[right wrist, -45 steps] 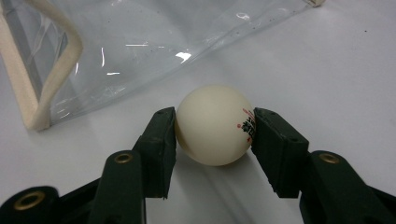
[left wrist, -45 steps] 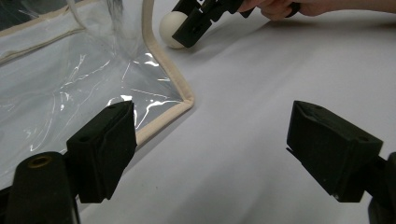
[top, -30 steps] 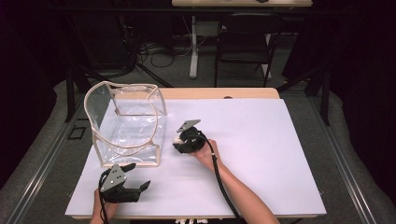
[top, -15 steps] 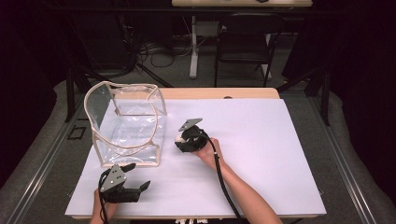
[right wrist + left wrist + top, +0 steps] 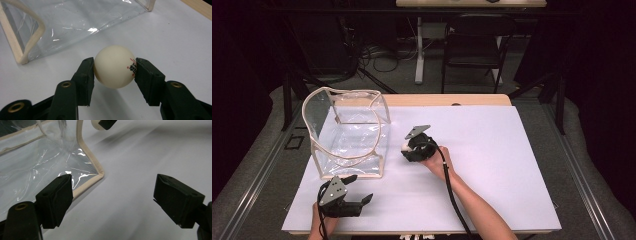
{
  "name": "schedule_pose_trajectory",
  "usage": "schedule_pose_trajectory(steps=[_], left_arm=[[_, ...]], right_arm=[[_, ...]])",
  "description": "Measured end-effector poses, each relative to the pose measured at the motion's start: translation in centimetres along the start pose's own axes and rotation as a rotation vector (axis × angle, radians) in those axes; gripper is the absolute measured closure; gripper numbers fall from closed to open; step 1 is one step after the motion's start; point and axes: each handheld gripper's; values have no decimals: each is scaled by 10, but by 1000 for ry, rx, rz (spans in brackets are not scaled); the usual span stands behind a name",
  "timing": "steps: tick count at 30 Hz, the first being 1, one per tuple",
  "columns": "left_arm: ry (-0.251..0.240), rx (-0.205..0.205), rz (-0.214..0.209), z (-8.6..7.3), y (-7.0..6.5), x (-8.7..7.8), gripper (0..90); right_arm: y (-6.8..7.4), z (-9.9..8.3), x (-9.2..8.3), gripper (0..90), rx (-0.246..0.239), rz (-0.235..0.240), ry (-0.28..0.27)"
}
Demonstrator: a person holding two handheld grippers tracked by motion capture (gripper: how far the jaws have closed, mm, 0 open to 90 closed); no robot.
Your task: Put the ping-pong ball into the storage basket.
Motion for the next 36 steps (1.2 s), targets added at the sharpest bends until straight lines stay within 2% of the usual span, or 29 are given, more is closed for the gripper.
schedule_pose_trajectory(steps=[18, 36], left_arm=[[0, -1, -1, 0, 0, 0, 163], [0, -1, -1, 0, 0, 0, 163]], right_arm=[[-3, 4, -9, 503, -10, -10, 3], [-2, 12, -21, 504, -41, -22, -4]])
Point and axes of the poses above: each handheld gripper's, and its own axes: x roughly forward along the jaws, z roughly out of its top, y roughly to its left, and after that the axes turned 8 degrees about x, right-handed
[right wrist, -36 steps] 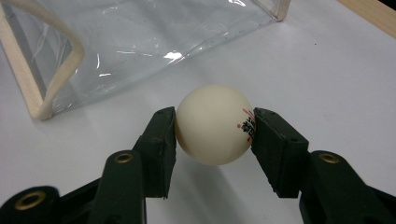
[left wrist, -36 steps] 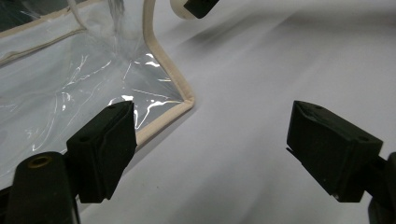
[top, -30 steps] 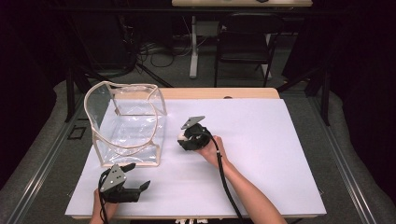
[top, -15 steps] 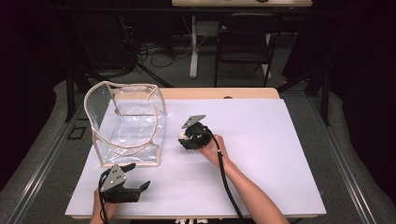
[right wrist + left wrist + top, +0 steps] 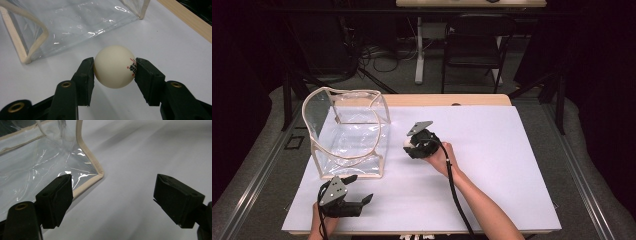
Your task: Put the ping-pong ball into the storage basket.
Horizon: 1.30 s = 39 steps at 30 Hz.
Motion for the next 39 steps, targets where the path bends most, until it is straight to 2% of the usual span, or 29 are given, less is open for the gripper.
schedule_pose_trajectory(steps=[39], left_arm=[[0, 3, 0, 0, 0, 0, 163]], right_arm=[[-3, 21, -20, 505, -37, -20, -23]])
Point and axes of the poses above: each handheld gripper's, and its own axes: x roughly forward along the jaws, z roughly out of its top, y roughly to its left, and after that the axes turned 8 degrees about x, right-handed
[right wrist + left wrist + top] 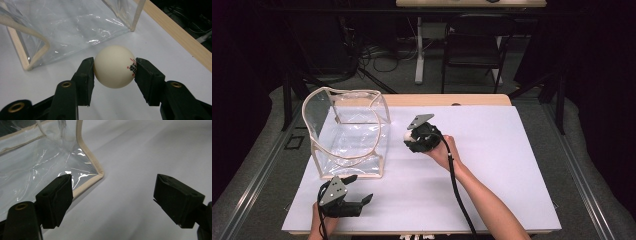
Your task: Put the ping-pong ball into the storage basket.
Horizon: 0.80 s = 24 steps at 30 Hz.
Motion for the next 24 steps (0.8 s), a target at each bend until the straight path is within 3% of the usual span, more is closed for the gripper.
schedule_pose_trajectory(steps=[24], left_arm=[[-2, -1, 1, 0, 0, 0, 163]], right_arm=[[-2, 17, -10, 504, -35, -3, -11]])
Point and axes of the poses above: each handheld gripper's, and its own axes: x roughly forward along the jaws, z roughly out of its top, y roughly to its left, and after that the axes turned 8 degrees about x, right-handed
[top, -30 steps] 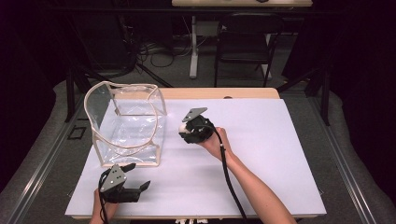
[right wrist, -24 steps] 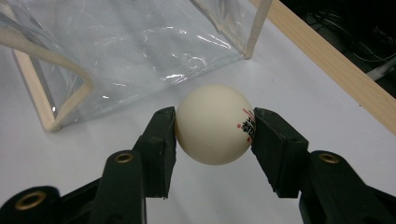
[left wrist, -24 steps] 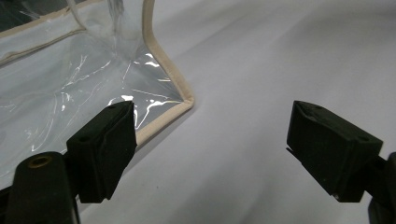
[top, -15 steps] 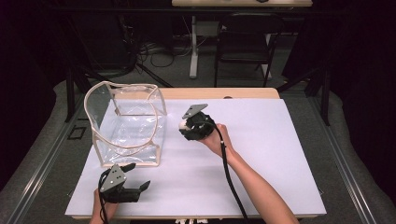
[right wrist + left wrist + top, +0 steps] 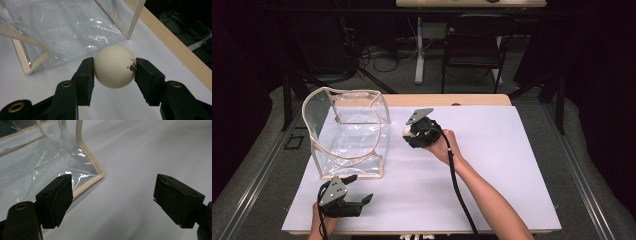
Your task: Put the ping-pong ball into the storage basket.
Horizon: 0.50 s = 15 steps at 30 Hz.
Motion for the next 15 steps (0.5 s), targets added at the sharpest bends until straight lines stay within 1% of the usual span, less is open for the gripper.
schedule_pose_trajectory(steps=[6, 15], left_arm=[[1, 0, -1, 0, 0, 0, 163], [1, 0, -1, 0, 0, 0, 163]], right_arm=[[1, 4, -1, 504, -14, -12, 3], [0, 9, -4, 505, -18, -9, 0]])
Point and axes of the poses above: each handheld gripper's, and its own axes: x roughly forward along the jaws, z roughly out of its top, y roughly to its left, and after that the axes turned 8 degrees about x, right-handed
